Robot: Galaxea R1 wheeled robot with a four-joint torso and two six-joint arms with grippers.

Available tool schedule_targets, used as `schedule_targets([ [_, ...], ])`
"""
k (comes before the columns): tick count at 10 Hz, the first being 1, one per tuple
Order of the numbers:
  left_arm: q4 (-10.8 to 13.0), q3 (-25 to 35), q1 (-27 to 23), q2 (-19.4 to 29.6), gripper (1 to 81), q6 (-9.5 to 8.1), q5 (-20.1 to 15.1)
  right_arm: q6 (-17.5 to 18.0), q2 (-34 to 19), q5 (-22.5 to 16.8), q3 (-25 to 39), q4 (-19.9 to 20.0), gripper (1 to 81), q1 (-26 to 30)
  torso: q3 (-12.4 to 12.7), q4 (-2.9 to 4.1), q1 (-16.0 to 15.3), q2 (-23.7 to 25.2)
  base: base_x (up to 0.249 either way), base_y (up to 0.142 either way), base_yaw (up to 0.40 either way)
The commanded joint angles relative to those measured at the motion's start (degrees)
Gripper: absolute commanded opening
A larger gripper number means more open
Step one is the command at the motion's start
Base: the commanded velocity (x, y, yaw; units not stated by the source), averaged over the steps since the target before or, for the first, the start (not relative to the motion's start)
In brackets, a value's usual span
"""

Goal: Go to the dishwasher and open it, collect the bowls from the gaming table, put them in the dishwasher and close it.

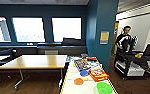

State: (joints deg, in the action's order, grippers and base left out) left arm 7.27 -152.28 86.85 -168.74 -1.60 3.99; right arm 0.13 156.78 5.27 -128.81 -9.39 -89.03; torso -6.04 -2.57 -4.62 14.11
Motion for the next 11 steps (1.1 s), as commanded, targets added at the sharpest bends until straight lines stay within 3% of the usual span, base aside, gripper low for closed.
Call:
schedule_targets([
  [1,-0.1,0.2,-3.6,0.1,81.1,-0.16,-2.4,2.7,-21.2,-0.3,24.3,2.8,81.1,6.6,0.0,0.0,0.0,0.0,0.0,0.0,0.0],
  [5,-0.2,0.1,-3.6,-0.4,81.1,-0.25,-2.4,2.8,-39.3,1.2,38.7,6.0,81.1,10.1,0.0,0.0,0.0,0.0,0.0,0.0,0.0],
  [7,-0.2,0.0,-3.6,-0.7,81.1,-0.25,-2.4,2.7,-50.2,3.3,49.0,6.4,81.1,13.2,0.0,0.0,0.0,0.0,0.0,0.0,0.0],
  [9,-0.2,0.0,-3.6,-0.7,81.1,-0.25,-2.6,2.7,-59.5,3.2,58.8,6.7,81.1,18.6,-2.0,0.0,0.0,0.0,0.0,0.0,0.0],
  [11,-0.2,0.0,-3.5,-0.6,81.1,-0.25,-2.6,2.7,-67.3,2.0,64.8,8.3,81.1,25.1,-4.6,0.0,0.0,0.0,0.0,0.0,0.0],
])
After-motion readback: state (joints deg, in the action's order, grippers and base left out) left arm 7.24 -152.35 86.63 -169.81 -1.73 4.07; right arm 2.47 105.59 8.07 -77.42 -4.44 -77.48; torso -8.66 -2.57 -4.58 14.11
